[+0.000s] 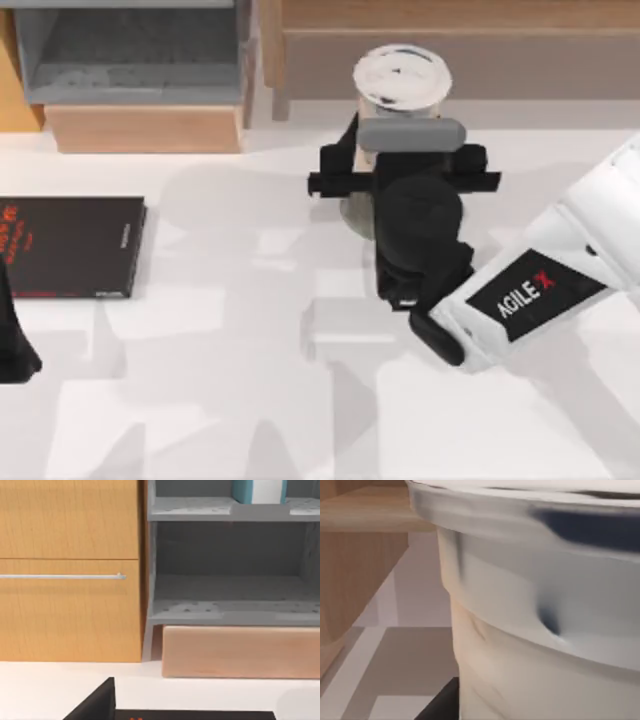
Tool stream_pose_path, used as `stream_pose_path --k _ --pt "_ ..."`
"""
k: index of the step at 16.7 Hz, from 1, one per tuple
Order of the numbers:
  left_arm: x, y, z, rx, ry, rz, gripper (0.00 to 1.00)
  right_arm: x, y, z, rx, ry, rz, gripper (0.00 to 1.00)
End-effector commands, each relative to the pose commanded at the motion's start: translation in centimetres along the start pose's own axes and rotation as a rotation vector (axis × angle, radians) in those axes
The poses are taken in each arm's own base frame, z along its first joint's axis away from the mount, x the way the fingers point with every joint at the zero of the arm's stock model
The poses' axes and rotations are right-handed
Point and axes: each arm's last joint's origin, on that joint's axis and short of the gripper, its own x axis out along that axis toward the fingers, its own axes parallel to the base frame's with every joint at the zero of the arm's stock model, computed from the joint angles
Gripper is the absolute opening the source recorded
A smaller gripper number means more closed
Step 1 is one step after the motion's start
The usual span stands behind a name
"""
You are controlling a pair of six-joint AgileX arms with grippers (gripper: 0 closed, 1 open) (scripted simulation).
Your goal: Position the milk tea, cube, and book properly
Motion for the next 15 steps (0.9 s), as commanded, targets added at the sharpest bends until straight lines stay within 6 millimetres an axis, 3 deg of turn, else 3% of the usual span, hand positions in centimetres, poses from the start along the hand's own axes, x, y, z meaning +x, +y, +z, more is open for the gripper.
stream_pose_path --k 9,15 --pt "0.0 0.0 0.0 0.0 0.0 0.0 1.0 0.0 0.0 0.0 0.0 0.0 0.0 0.98" --pt "0.0 0.0 0.0 0.0 0.0 0.0 1.0 0.0 0.0 0.0 0.0 0.0 0.0 1.0"
